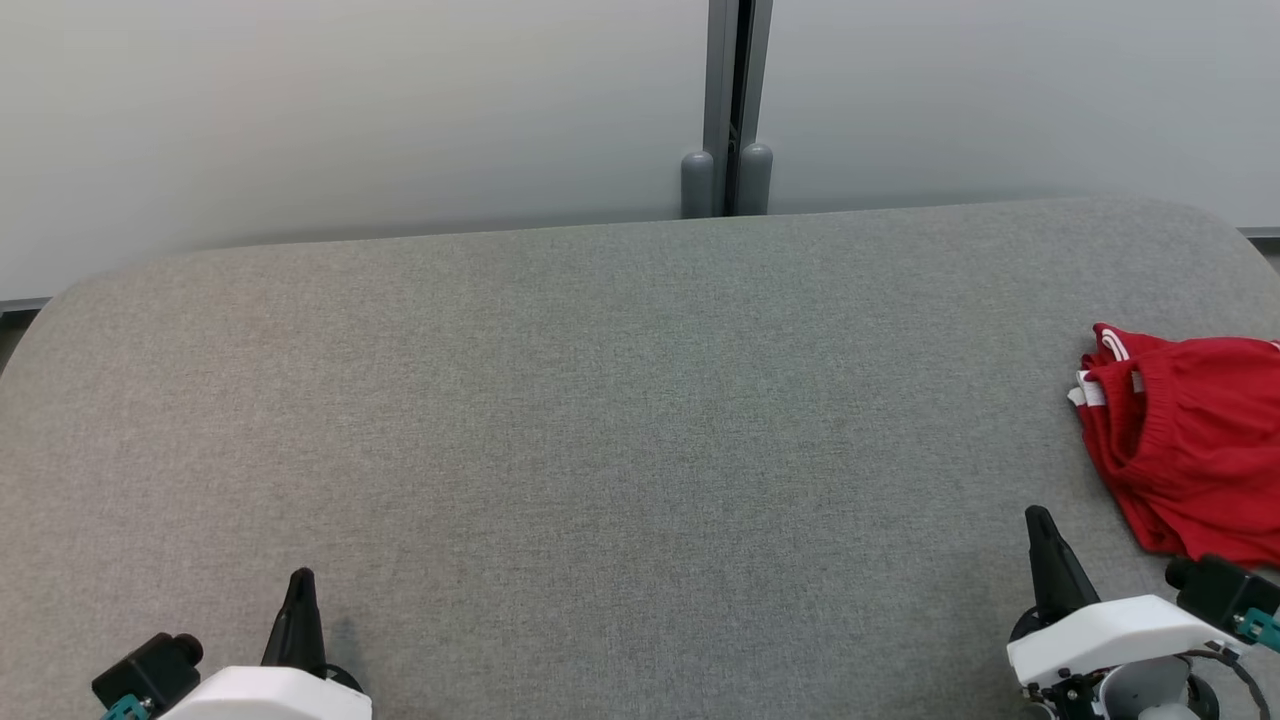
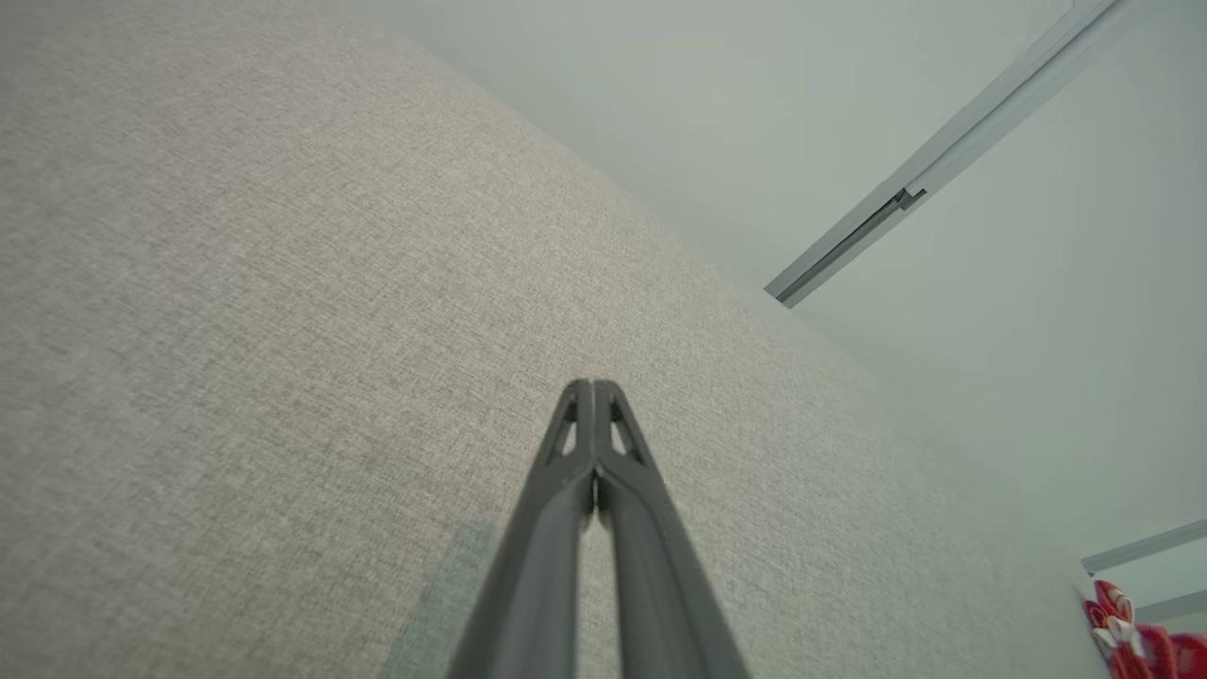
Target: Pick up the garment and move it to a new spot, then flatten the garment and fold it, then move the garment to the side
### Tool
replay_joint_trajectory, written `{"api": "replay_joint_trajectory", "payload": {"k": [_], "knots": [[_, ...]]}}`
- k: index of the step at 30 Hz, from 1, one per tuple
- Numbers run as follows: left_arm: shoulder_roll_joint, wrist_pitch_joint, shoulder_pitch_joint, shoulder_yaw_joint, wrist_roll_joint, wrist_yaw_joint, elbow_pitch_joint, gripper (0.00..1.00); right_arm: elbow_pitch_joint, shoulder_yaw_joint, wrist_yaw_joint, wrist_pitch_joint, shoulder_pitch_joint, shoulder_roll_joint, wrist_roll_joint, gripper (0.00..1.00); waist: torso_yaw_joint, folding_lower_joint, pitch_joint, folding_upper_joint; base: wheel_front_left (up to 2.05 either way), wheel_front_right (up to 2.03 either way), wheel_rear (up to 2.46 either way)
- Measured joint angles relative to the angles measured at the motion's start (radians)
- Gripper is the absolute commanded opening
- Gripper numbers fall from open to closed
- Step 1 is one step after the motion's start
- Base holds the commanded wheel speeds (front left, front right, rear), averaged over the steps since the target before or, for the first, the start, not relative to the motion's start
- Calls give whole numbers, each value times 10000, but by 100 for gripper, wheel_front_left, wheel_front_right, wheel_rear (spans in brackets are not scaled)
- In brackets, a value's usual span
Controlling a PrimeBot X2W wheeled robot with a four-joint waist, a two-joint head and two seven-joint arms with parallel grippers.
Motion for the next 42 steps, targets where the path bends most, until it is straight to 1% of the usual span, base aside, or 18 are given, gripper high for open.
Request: {"api": "replay_joint_trajectory", "payload": {"k": [4,18,42], "knots": [[17,174,-32,59,-717,-92,-128,0,-178,-75,0,188,12,-10,723,0,12,0,-16,0,0,0,0],[52,669,-205,188,-2535,-272,-445,0,-594,-337,0,642,45,-27,2550,0,45,0,-61,0,0,0,0],[86,1335,-398,393,-5120,-612,-899,0,-1198,-683,-2,1331,109,-59,5162,0,101,0,-138,0,0,0,0]]}}
